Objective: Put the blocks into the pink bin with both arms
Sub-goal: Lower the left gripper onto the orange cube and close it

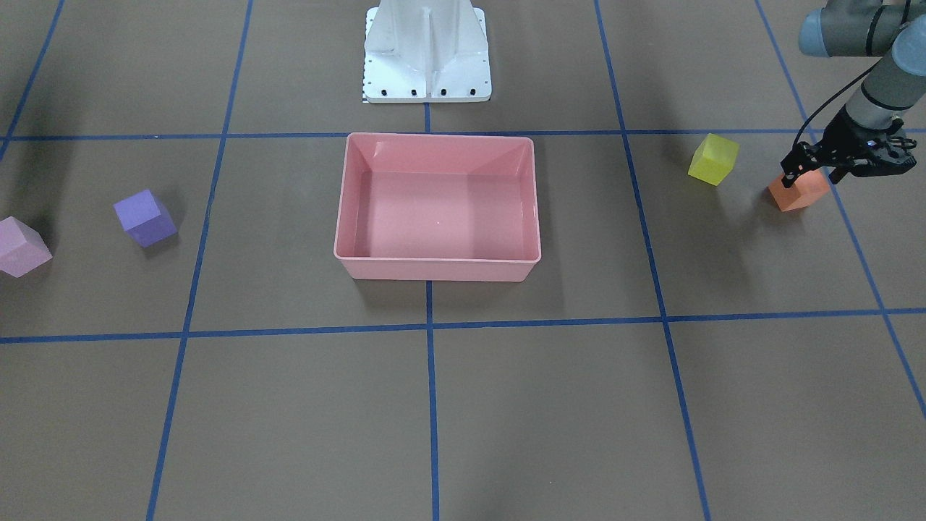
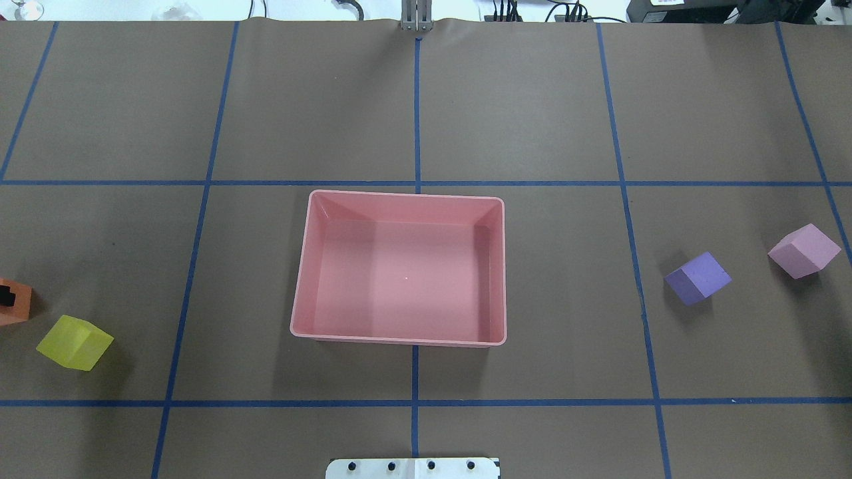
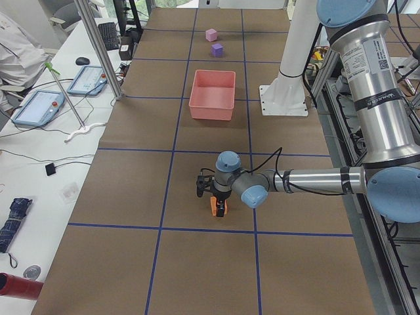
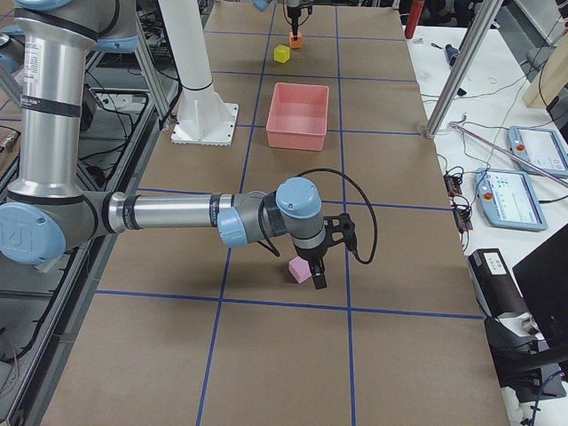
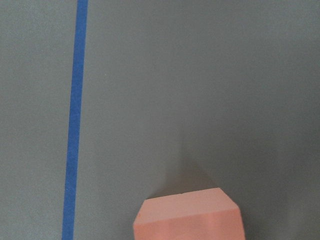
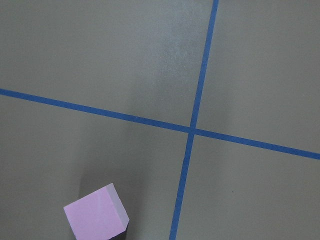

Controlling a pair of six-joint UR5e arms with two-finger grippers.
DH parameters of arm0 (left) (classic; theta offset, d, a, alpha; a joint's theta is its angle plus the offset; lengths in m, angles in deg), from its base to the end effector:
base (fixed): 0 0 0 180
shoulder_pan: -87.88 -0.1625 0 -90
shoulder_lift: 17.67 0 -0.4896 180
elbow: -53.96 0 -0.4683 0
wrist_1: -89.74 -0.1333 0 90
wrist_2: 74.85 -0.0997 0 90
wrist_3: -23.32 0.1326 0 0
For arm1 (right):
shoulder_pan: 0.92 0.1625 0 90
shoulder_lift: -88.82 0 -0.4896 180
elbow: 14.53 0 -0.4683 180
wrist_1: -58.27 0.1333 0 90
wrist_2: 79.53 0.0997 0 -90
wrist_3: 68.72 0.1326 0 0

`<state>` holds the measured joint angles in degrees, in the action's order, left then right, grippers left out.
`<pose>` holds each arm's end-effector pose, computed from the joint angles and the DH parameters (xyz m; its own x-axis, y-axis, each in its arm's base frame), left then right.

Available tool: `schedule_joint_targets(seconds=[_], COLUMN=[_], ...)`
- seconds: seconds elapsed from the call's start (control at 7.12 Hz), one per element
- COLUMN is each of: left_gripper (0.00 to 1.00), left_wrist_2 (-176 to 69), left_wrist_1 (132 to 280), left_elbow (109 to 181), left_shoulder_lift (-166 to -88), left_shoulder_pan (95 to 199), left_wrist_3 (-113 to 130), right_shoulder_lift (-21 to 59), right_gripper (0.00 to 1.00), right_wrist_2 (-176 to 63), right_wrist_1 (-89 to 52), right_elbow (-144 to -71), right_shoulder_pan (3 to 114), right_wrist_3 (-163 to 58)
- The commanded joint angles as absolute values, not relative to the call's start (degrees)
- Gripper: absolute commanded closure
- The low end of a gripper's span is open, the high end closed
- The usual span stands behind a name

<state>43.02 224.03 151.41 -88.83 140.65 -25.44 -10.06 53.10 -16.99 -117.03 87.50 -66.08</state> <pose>0.2145 -0.4001 0.7626 0.7447 -0.0168 -0.6672 0.0789 0.9949 0.0629 0.0292 -0.5181 0.6779 0.7300 -0.1896 0.6566 -0.0075 0.9585 0.2850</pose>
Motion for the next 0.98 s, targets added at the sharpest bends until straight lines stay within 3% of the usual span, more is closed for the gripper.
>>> schedule_joint_targets(seconds=[0.0, 0.14, 0.28, 0.56, 0.84], left_gripper=[0.15, 0.32, 0.57, 0.76, 0.77], left_wrist_2=[42.92, 41.88, 41.78, 44.57, 48.62], left_wrist_1=[224.13, 224.13, 224.30, 223.96, 223.34], left_elbow=[151.08, 151.08, 151.08, 153.35, 157.38], left_shoulder_lift=[-88.95, -88.95, -89.03, -89.47, -92.09], left_shoulder_pan=[138.42, 137.81, 137.89, 138.32, 143.84], left_wrist_3=[-25.37, -25.11, -24.76, -24.14, -22.83], right_shoulder_lift=[-10.06, -10.06, -10.06, -10.06, -10.06], right_gripper=[0.00, 0.00, 0.00, 0.00, 0.00], right_wrist_2=[53.09, 53.09, 53.09, 53.18, 53.27], right_wrist_1=[-16.97, -16.97, -16.97, -17.05, -17.05], right_elbow=[-117.01, -117.01, -117.01, -117.01, -117.09], right_shoulder_pan=[87.50, 87.50, 87.50, 87.50, 87.50], right_wrist_3=[-66.26, -66.26, -66.26, -66.00, -65.83])
